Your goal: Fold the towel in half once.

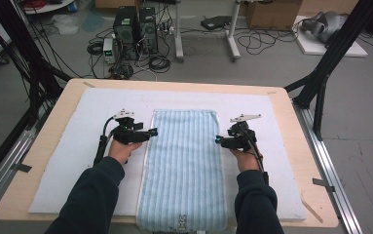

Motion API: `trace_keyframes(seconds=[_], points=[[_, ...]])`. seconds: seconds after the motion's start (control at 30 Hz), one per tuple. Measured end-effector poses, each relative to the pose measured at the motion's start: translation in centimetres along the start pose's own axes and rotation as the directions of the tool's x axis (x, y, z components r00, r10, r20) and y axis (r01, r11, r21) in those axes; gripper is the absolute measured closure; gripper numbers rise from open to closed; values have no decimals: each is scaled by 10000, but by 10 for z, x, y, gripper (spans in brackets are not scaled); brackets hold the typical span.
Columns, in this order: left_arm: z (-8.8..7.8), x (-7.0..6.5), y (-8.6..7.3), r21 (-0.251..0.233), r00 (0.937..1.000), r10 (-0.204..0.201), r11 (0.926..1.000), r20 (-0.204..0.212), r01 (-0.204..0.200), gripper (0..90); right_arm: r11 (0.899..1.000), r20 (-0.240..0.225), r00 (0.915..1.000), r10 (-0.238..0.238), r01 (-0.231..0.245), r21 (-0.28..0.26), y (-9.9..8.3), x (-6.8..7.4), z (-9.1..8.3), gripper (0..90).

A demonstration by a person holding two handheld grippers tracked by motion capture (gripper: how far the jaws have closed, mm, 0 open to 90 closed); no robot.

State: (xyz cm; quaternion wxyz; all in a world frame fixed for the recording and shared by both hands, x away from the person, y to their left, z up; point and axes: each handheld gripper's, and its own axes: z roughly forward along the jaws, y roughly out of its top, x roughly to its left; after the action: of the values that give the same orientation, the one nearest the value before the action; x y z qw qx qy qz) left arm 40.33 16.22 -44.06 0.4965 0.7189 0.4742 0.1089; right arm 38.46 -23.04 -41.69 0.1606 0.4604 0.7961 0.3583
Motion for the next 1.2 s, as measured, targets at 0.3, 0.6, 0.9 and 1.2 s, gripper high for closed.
trace_keyframes(seconds=[0.3,0.6,0.9,1.2], points=[[4,1,11,274,9990,278,9993,-348,-268,258,9996,1,9998,211,-211,-188,4,2,11,388],[20,6,5,737,9961,258,9971,-848,-196,305,9986,19,9986,524,-524,6,9,-4,22,413],[31,-2,7,1122,9922,744,9917,-1002,-631,351,9983,166,9992,374,-381,449,13,0,40,425],[31,-11,5,1546,9638,2072,9711,-1680,-1818,583,9959,323,9968,731,-747,518,11,-4,43,534]])
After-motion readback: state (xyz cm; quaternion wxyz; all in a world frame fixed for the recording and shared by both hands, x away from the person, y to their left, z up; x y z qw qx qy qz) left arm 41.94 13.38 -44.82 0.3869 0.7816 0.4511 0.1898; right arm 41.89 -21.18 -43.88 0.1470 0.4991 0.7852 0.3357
